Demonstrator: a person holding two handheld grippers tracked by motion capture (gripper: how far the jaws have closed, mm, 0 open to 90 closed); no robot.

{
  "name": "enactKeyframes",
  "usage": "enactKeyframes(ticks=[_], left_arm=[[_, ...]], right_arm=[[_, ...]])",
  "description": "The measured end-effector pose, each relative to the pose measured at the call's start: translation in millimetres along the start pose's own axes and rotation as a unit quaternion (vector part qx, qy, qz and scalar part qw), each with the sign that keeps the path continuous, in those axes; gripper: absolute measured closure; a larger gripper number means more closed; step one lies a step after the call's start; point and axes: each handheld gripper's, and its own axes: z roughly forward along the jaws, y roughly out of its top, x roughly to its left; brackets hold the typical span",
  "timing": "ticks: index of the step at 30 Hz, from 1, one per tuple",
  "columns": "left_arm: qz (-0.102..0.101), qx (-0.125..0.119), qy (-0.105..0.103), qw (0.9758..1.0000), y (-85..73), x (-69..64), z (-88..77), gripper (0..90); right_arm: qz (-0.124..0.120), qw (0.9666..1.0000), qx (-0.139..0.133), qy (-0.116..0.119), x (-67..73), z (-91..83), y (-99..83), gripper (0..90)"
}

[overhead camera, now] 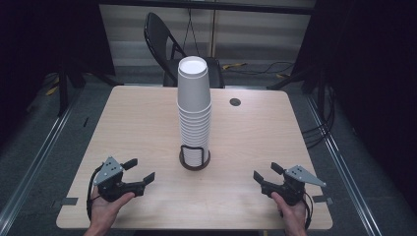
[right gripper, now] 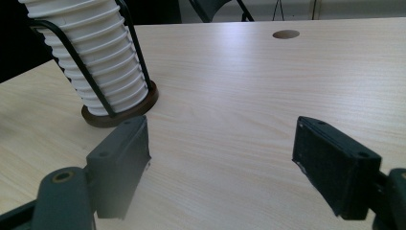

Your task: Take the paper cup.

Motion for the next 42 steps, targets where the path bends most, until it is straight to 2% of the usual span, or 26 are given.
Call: enactKeyframes(ticks=[4, 5, 7, 11, 12, 13, 14, 19, 22, 23, 24, 26, 27, 29, 33, 35, 42], left_arm=[[-0.005, -0.012, 0.0, 0.9999, 7.5, -4.6, -0.3, 18.5], [-0.001, -0.013, 0.0, 0.9999, 9.4, -6.1, -0.8, 18.9], [0.001, -0.013, -0.011, 0.9999, 13.5, -9.9, -1.3, 18.6], [0.005, -0.012, -0.017, 0.9998, 15.7, -13.4, -1.9, 18.4], [0.015, -0.013, -0.023, 0.9995, 18.9, -14.9, -2.6, 18.3], [0.015, -0.013, -0.023, 0.9995, 18.9, -14.9, -2.6, 17.9], [0.021, -0.017, -0.025, 0.9993, 23.5, -17.0, -3.8, 17.7], [0.025, -0.027, -0.045, 0.9983, 38.2, -20.6, -6.1, 17.6], [0.027, -0.03, -0.045, 0.9982, 44.3, -21.7, -5.3, 15.4], [0.025, -0.031, -0.042, 0.9983, 47.4, -22.2, -4.3, 15.6], [0.025, -0.031, -0.048, 0.9981, 54.2, -23.0, -1.6, 15.6], [0.025, -0.031, -0.048, 0.998, 57.2, -24.3, 0.3, 15.6], [0.031, -0.028, -0.054, 0.9977, 63.7, -25.6, 2.8, 15.7], [0.026, -0.032, -0.062, 0.9972, 69.5, -27.1, 3.9, 15.8], [0.03, -0.042, -0.071, 0.9961, 80.4, -28.7, 5.7, 15.7], [0.032, -0.039, -0.078, 0.9957, 86.4, -29.6, 6.4, 15.6], [0.033, -0.054, -0.078, 0.9949, 101.1, -31.0, 7.3, 15.8]], right_arm=[[-0.001, 1.0, 0.0, 0.0, -0.7, 1.0, -0.1, 20.4], [-0.002, 1.0, 0.0, 0.001, -0.8, 1.6, 0.3, 20.4], [-0.003, 1.0, 0.001, 0.002, -0.2, 2.5, 0.6, 20.4], [-0.002, 1.0, 0.001, 0.003, 1.6, 3.8, 1.1, 20.4], [-0.003, 1.0, 0.001, 0.003, 1.8, 4.3, 1.2, 20.4], [-0.003, 1.0, 0.001, 0.003, 1.8, 4.3, 1.2, 20.4], [-0.006, 1.0, 0.002, 0.004, 2.5, 5.3, 1.7, 20.4], [-0.011, 0.9999, 0.003, 0.003, 5.5, 6.0, 2.8, 20.5], [-0.012, 0.9999, 0.002, 0.004, 6.4, 6.2, 2.9, 20.5], [-0.012, 0.9999, 0.003, 0.004, 6.7, 6.7, 3.0, 20.5], [-0.012, 0.9999, 0.003, 0.004, 6.7, 7.1, 3.1, 20.5], [-0.012, 0.9999, 0.004, 0.005, 6.6, 7.3, 3.0, 20.5], [-0.011, 0.9999, 0.005, 0.005, 6.3, 7.8, 2.8, 20.5], [-0.011, 0.9999, 0.006, 0.005, 5.9, 7.5, 2.6, 20.5], [-0.012, 0.9999, 0.006, 0.004, 5.2, 6.6, 2.4, 20.6], [-0.012, 0.9999, 0.006, 0.004, 5.6, 6.7, 2.3, 20.6], [-0.013, 0.9999, 0.009, 0.005, 7.3, 7.7, 2.2, 20.6]])
